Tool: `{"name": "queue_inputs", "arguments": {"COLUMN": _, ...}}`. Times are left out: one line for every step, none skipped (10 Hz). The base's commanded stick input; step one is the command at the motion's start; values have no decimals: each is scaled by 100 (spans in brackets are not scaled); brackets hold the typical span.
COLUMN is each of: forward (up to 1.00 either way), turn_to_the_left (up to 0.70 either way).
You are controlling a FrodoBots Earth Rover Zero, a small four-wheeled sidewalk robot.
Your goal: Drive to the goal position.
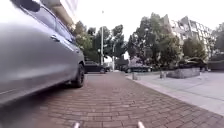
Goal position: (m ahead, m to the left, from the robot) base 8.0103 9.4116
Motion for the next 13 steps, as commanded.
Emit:
{"name": "queue_inputs", "arguments": {"forward": 70, "turn_to_the_left": 0}}
{"name": "queue_inputs", "arguments": {"forward": 70, "turn_to_the_left": 0}}
{"name": "queue_inputs", "arguments": {"forward": 70, "turn_to_the_left": 0}}
{"name": "queue_inputs", "arguments": {"forward": 70, "turn_to_the_left": 0}}
{"name": "queue_inputs", "arguments": {"forward": 70, "turn_to_the_left": 0}}
{"name": "queue_inputs", "arguments": {"forward": 70, "turn_to_the_left": 0}}
{"name": "queue_inputs", "arguments": {"forward": 70, "turn_to_the_left": 0}}
{"name": "queue_inputs", "arguments": {"forward": 70, "turn_to_the_left": 0}}
{"name": "queue_inputs", "arguments": {"forward": 70, "turn_to_the_left": 0}}
{"name": "queue_inputs", "arguments": {"forward": 70, "turn_to_the_left": 0}}
{"name": "queue_inputs", "arguments": {"forward": 70, "turn_to_the_left": 0}}
{"name": "queue_inputs", "arguments": {"forward": 70, "turn_to_the_left": 0}}
{"name": "queue_inputs", "arguments": {"forward": 70, "turn_to_the_left": 0}}
